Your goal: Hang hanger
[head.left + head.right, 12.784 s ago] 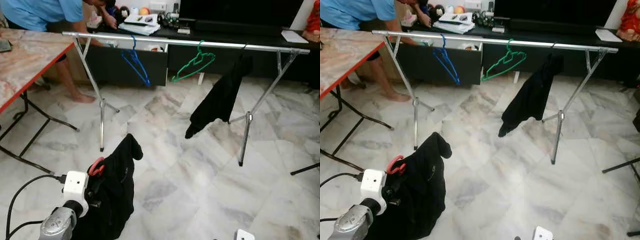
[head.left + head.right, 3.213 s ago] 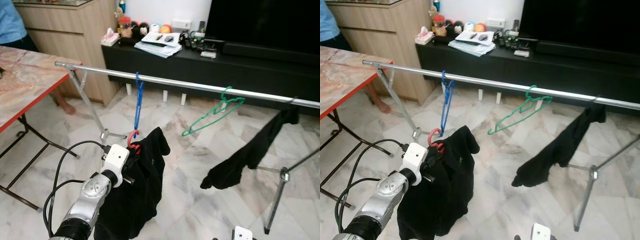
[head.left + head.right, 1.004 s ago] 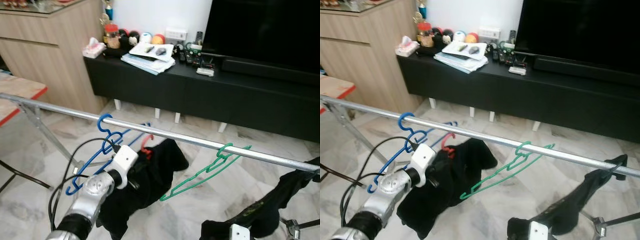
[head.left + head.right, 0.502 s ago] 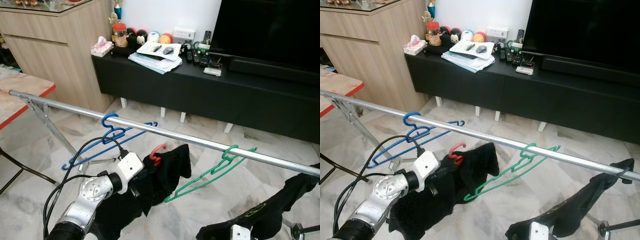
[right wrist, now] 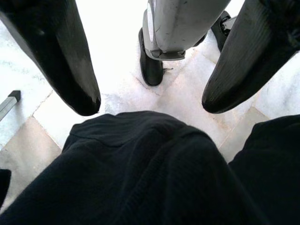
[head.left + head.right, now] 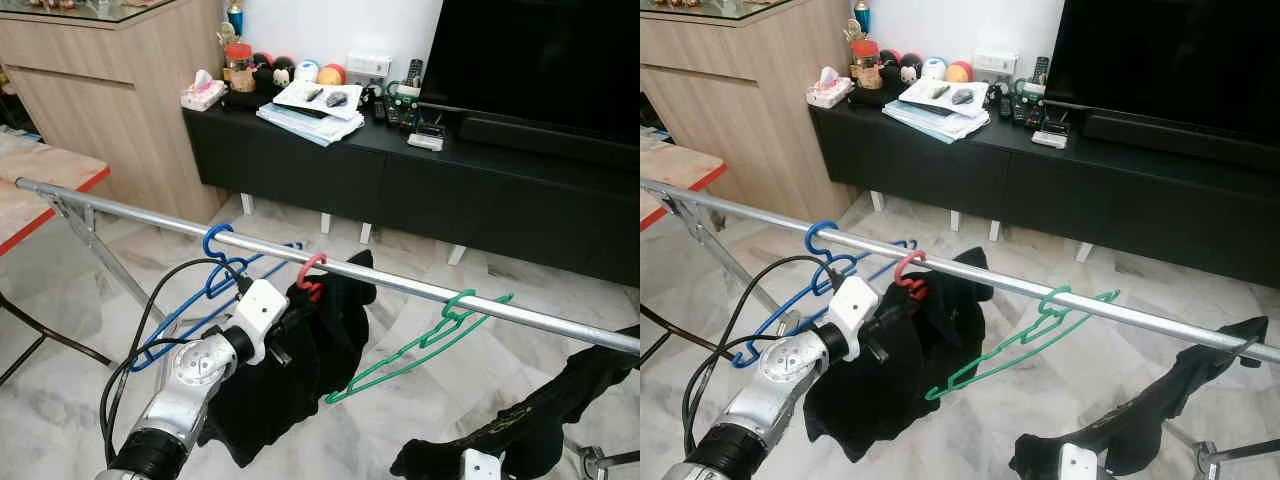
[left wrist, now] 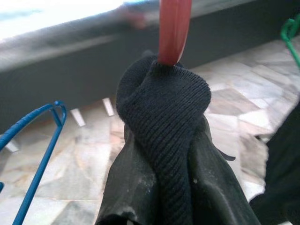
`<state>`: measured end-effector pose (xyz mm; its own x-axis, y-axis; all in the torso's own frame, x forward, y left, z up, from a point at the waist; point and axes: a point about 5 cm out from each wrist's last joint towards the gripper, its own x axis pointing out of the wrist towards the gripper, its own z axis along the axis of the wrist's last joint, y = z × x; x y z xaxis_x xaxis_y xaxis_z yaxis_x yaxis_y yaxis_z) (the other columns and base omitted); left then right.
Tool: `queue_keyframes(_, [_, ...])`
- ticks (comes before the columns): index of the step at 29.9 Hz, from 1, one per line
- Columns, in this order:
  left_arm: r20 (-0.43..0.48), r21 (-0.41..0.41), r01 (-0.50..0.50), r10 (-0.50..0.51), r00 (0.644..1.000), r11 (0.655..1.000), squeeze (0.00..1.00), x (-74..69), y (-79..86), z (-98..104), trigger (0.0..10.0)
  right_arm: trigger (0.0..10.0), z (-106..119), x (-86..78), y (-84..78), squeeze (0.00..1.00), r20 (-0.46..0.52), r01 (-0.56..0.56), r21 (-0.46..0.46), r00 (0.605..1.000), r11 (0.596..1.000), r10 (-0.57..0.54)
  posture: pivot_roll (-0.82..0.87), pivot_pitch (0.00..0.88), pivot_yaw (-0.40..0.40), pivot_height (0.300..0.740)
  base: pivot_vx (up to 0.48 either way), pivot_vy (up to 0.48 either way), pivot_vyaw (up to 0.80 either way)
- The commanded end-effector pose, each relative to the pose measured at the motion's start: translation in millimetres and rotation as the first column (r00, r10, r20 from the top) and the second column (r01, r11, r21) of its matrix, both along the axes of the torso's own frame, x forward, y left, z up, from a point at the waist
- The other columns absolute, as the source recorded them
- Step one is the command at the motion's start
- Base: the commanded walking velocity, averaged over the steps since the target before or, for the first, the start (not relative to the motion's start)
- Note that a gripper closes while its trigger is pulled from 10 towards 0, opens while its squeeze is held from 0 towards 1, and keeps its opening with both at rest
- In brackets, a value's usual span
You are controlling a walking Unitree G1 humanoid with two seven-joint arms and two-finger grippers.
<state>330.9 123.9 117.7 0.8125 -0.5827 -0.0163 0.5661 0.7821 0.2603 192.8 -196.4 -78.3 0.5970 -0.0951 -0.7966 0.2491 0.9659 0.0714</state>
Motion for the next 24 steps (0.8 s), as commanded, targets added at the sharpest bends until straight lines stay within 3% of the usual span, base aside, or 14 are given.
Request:
queue_keyframes(1, [0.005,-0.016,-0.039,0.039,0.999,0.999,0.0,5.3,1.8,4.8,10.0,10.0,-2.3,-4.2,0.2,0.0,-0.017,0.001,0.001,1.0,1.0,-0.001,-0.06,0.109,-0.005,0.74,0.0,0.0,0.0])
queue_keyframes(9, [-0.051,0.051,-0.119,0.122,0.991,0.992,0.0,13.2,2.8,-4.2,10.0,10.0,-2.3,-4.0,0.7,0.0,-0.018,0.0,0.001,1.0,1.0,0.0,-0.06,0.113,-0.002,0.74,0.0,0.0,0.0])
queue_keyframes(17, [-0.082,0.066,-0.097,0.102,0.991,0.993,0.02,8.7,3.8,-11.8,10.0,10.0,-2.0,-3.6,0.4,0.0,-0.017,0.001,0.0,1.0,1.0,-0.001,-0.06,0.117,-0.002,0.74,0.0,0.0,0.0])
queue_keyframes(18, [-0.081,0.061,-0.099,0.104,0.991,0.993,0.75,8.4,4.7,-11.7,10.0,10.0,-2.0,-3.6,0.3,0.0,-0.017,0.0,-0.001,1.0,1.0,0.0,-0.06,0.118,-0.002,0.74,0.0,0.0,0.0])
queue_keyframes(19, [-0.079,0.053,-0.101,0.105,0.991,0.994,0.97,7.5,6.4,-11.3,10.0,10.0,-2.1,-3.7,0.2,0.0,-0.018,-0.001,-0.001,1.0,1.0,0.001,-0.06,0.12,-0.002,0.74,0.0,0.0,0.0])
queue_keyframes(24, [-0.07,0.019,-0.098,0.099,0.993,0.995,1.0,5.3,11.2,-8.1,10.0,10.0,-2.1,-3.8,0.0,0.0,-0.019,-0.006,-0.003,1.0,1.0,0.006,-0.06,0.123,-0.002,0.74,0.0,0.0,0.0])
